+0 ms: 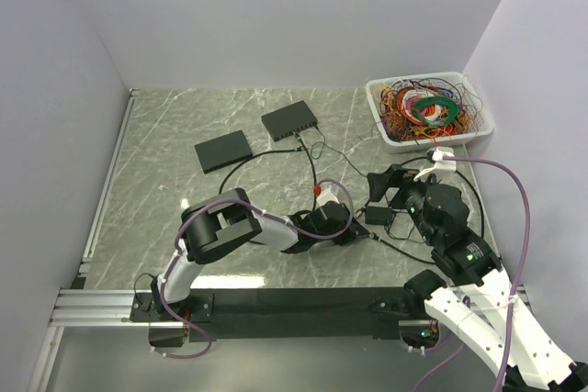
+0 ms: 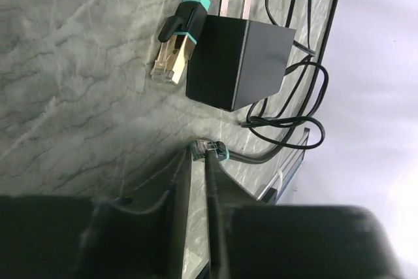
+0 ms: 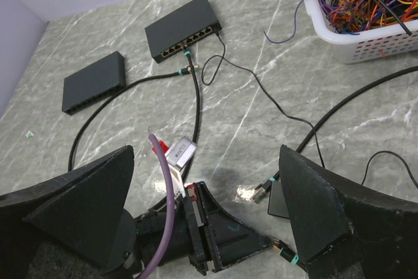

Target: Insert the plug into the switch port

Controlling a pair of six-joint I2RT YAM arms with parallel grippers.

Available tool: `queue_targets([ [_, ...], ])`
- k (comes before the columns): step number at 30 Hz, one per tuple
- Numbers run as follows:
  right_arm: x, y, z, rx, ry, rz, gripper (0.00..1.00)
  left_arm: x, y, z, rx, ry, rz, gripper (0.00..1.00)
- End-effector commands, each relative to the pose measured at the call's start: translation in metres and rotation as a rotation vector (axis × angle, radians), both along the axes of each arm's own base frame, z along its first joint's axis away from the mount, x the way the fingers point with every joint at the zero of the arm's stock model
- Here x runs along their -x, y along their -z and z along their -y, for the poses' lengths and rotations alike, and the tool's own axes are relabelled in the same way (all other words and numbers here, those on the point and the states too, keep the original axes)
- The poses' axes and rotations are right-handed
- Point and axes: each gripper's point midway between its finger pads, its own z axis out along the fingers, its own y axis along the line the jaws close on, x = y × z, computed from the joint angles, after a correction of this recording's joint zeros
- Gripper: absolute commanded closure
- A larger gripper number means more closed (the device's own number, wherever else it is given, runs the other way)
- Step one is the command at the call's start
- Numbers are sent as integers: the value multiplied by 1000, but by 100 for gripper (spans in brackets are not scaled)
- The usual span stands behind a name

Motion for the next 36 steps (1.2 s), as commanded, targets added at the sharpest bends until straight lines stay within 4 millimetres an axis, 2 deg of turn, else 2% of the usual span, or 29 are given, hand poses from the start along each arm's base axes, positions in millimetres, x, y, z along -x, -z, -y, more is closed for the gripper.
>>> queue_targets([
  [1,-1,0,-1,-7,-2,5,3,-5,-5,8,0,-9,26,89],
  [4,-2,2,-2,-5,-6,2,3,-5,-4,8,-13,-9,27,100],
  [10,-3,4,-5,0,-17,-6,3,-12,-14,-4,-21,-39,74,100],
  [17,4,-1,-20,-22,-116,21,4,-22,-34,-46,-39,-111,145,100],
  [19,10,-4,-36,-35,-215,34,4,-27,-46,-58,-41,-140,176,100],
  [20,14,-4,-43,-37,-260,37,4,-25,-40,-69,-67,-149,175,100],
  [21,19,-4,-57,-49,-343,33,4,-27,-42,-76,-74,-163,186,100],
  [23,23,2,-70,-42,-413,7,7,-29,-48,-95,-97,-192,220,100],
  [24,22,13,-75,-27,-430,-33,10,-30,-47,-104,-120,-203,227,100],
  [27,26,22,-92,-2,-476,-59,10,-32,-57,-131,-147,-236,271,100],
  [28,25,23,-95,3,-473,-61,10,-32,-74,-138,-123,-236,309,100],
  [29,26,26,-100,9,-488,-68,10,-28,-66,-152,-150,-237,315,100],
  [32,37,19,-122,5,-577,-45,8,-26,-80,-181,-154,-252,372,100],
  [34,42,17,-136,-1,-638,-29,7,-23,-92,-194,-177,-239,419,100],
  [36,48,12,-148,-17,-700,-5,7,-22,-94,-204,-209,-243,433,100],
])
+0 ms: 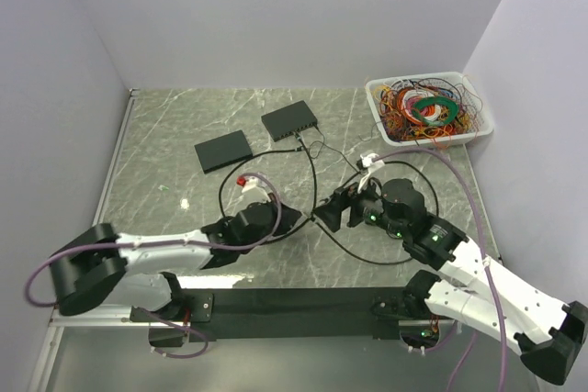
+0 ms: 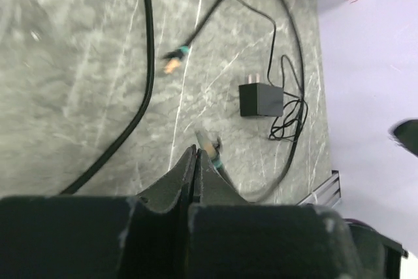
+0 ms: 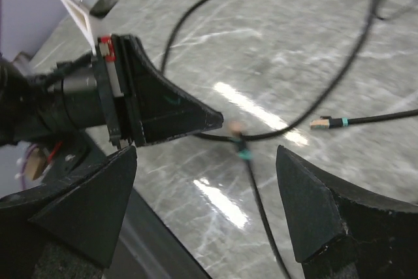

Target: Insert the plug into the switch port

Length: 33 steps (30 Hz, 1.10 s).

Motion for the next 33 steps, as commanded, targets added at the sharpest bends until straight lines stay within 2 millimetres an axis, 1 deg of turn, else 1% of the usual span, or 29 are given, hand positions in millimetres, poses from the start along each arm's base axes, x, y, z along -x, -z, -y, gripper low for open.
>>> queue_targets([
  [1,4,-24,-23,-75,-107,92,7,0,-12,-25,-88,-13,83,100],
  [6,9,-29,-44,-96,-202,124,6,5,-29,-52,-103,-36,135,99],
  [7,11,-28,-48,-87,-220,134,7,6,-38,-56,-87,-39,153,100],
  [9,9,-20,-52,-66,-227,123,7,6,-41,-62,-100,-44,161,100],
  [10,6,-21,-53,-59,-217,128,7,5,-46,-64,-102,-47,172,100],
  [11,4,-16,-54,-48,-212,119,7,5,-45,-66,-110,-49,171,100],
  [12,3,-17,-55,-45,-204,121,6,6,-43,-68,-120,-52,165,100],
  [14,-13,-15,-48,-20,-111,121,6,7,-38,-69,-122,-48,152,99],
  [15,-17,-13,-43,1,-74,108,6,8,-37,-66,-106,-44,140,96],
  [16,-23,-11,-37,17,-28,101,6,10,-29,-65,-111,-34,126,86],
  [17,-30,-10,-28,37,38,106,6,15,-25,-59,-101,1,110,79],
  [18,-33,-4,-20,60,78,97,6,17,-21,-56,-96,17,99,70],
  [19,-34,-3,-15,61,106,95,6,18,-11,-52,-95,23,68,58],
  [20,-37,-3,-7,64,149,103,5,20,-6,-48,-89,34,51,54],
  [21,-37,-2,-5,64,157,104,5,24,0,-43,-81,60,30,50],
  [22,-36,4,-2,69,166,101,5,27,14,-42,-91,67,-9,46],
  [23,-35,3,0,63,171,103,5,27,11,-36,-59,72,-9,46],
  [24,-35,7,2,70,178,100,5,30,15,-32,-48,92,-26,45],
  [25,-34,7,3,69,179,97,5,31,22,-29,-45,90,-50,44],
  [27,-34,11,6,76,192,89,5,30,22,-23,-23,94,-67,43],
  [28,-34,11,7,77,195,86,5,29,27,-18,-33,96,-83,44],
  [30,-34,14,10,82,210,83,5,27,29,-10,-32,104,-97,45],
  [31,-34,14,12,82,216,84,5,28,33,-2,-34,127,-116,46],
  [33,-33,15,13,86,214,87,5,26,32,8,-11,134,-128,47],
])
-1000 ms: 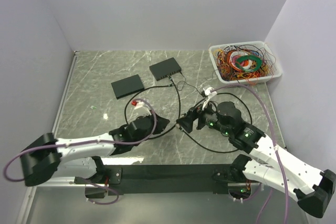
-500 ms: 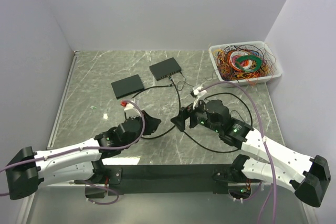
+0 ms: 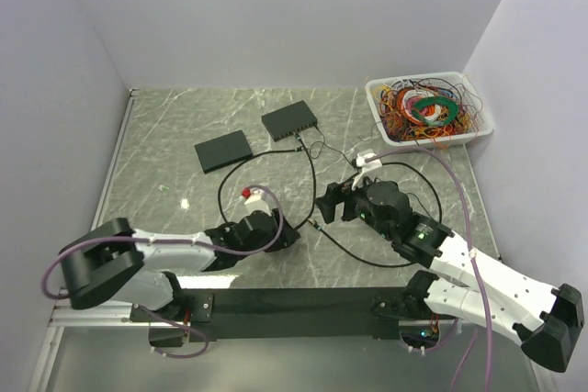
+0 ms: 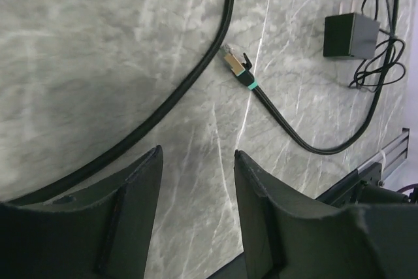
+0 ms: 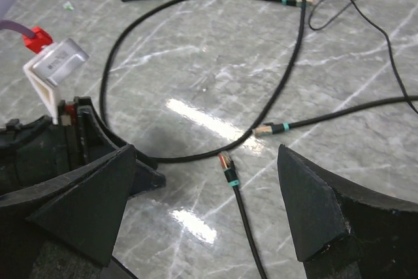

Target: Insert the plug into the switch port

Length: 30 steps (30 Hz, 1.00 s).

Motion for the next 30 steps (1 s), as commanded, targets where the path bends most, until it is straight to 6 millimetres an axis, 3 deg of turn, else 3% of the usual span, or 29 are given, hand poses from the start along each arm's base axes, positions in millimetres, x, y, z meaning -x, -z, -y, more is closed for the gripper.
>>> queue_targets([
  [1,-3,-4,7,-10,43,22,5,-6,-28,40,149,41,-14,48],
  [7,-1,-1,10,5,43,21,5,-9,-16,56,150,49,-56,51],
  [16,2,-1,14,-5,47,21,5,-17,-8,57,132,-1,-72,50],
  [22,8,13,13,-12,33,-15,5,-25,-10,61,120,-21,-59,44],
  [30,11,21,12,-18,27,-30,5,-36,0,61,81,-91,-73,45],
])
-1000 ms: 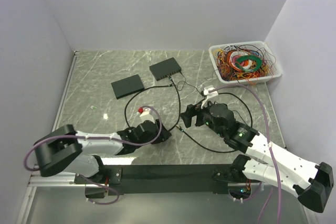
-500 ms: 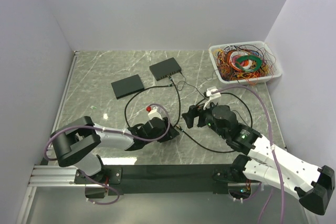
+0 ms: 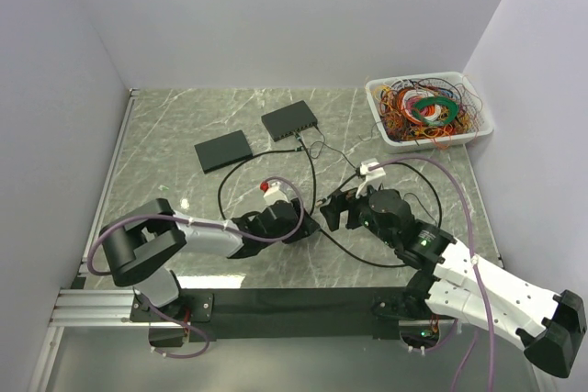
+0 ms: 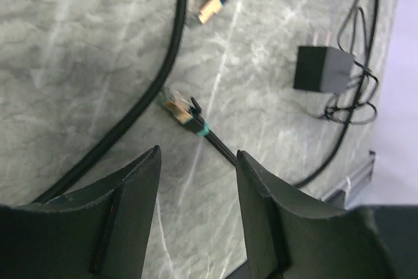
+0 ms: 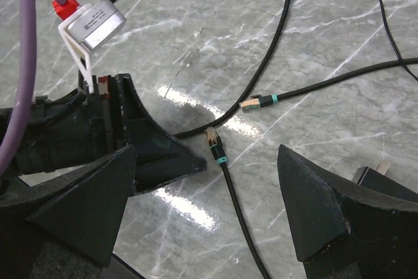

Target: Insert the plug into the switch port

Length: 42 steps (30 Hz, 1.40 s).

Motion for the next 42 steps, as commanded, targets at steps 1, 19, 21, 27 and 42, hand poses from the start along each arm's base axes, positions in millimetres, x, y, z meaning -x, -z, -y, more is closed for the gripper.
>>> queue_targets([
  [1,0,-8,-3,-46,0,22,5,-14,-4,1,-9,-75,2,45],
  [19,5,-5,-2,-52,-10,18,5,-37,19,-2,-184,-169,-18,56],
  [21,5,-5,-1,-54,-10,18,5,-38,19,-2,-196,-171,-17,57],
  [27,6,-6,-1,-59,-16,19,5,-42,23,-5,-223,-179,-30,60],
  [42,20,-8,-10,-101,-96,3,5,-48,20,-7,-224,-173,-13,100],
])
